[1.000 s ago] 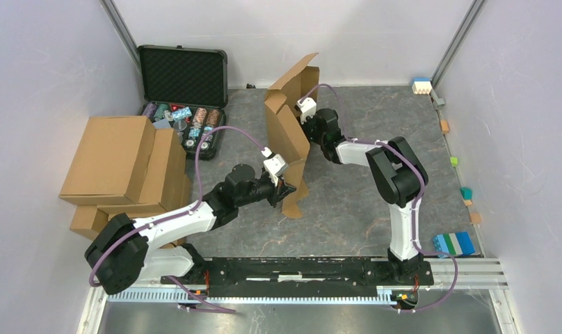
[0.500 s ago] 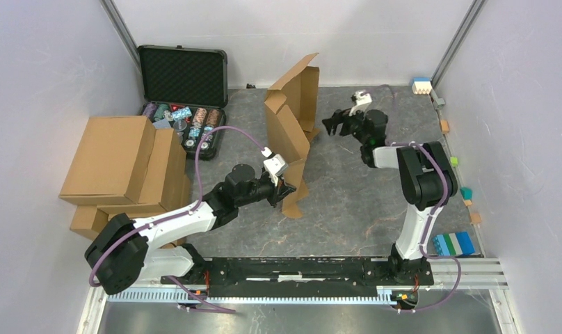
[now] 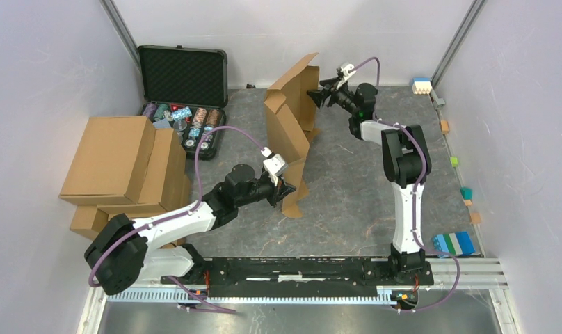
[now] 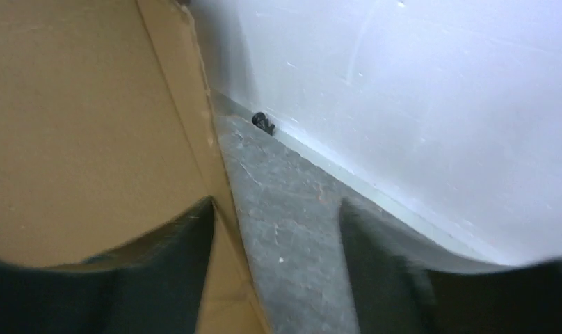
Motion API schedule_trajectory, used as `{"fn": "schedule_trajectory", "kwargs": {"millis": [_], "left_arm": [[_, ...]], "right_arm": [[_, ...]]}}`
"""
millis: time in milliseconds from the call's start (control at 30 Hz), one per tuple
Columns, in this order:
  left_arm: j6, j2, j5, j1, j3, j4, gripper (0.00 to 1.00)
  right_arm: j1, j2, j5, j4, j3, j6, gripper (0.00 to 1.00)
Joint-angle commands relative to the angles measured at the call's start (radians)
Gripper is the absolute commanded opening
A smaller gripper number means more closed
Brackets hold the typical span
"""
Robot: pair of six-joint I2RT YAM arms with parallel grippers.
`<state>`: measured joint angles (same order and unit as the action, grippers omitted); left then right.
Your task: Fold the paper box
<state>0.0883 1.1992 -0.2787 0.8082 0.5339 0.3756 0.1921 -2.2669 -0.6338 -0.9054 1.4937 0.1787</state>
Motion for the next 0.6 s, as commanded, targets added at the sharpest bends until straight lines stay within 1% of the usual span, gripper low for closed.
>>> {"fn": "schedule_trajectory", "kwargs": {"millis": [0, 33, 100, 133, 167, 233, 367, 433, 567], "left_arm": [[0.048, -0.012, 0.005, -0.001, -0.002, -0.074, 0.03], [0.048, -0.015, 0.013, -0.001, -0.002, -0.077, 0.04], [0.050, -0.026, 0.042, -0.001, -0.004, -0.083, 0.04], [0.052, -0.034, 0.063, -0.001, -0.009, -0.084, 0.04], [0.055, -0.045, 0.081, -0.001, -0.014, -0.083, 0.03], [0.062, -0.073, 0.132, -0.001, -0.031, -0.081, 0.04], [0.078, -0.137, 0.260, -0.004, -0.060, -0.093, 0.05], [0.088, -0.175, 0.321, -0.004, -0.081, -0.092, 0.08], [0.108, -0.245, 0.411, -0.006, -0.119, -0.070, 0.16]], "right_arm": [[0.023, -0.051, -0.054, 0.039, 0.130, -0.033, 0.59], [0.026, -0.035, -0.056, 0.025, 0.111, -0.031, 0.42], [0.025, 0.039, -0.017, -0.020, -0.010, -0.042, 0.15], [0.025, 0.100, 0.017, -0.045, -0.077, -0.056, 0.02], [0.026, 0.163, 0.061, -0.063, -0.163, -0.071, 0.00], [0.026, 0.273, 0.144, -0.108, -0.309, -0.082, 0.00], [0.028, 0.492, 0.329, -0.122, -0.574, -0.081, 0.00], [0.035, 0.616, 0.443, -0.100, -0.720, -0.101, 0.00], [0.051, 0.815, 0.537, -0.079, -0.924, -0.119, 0.00]]}}
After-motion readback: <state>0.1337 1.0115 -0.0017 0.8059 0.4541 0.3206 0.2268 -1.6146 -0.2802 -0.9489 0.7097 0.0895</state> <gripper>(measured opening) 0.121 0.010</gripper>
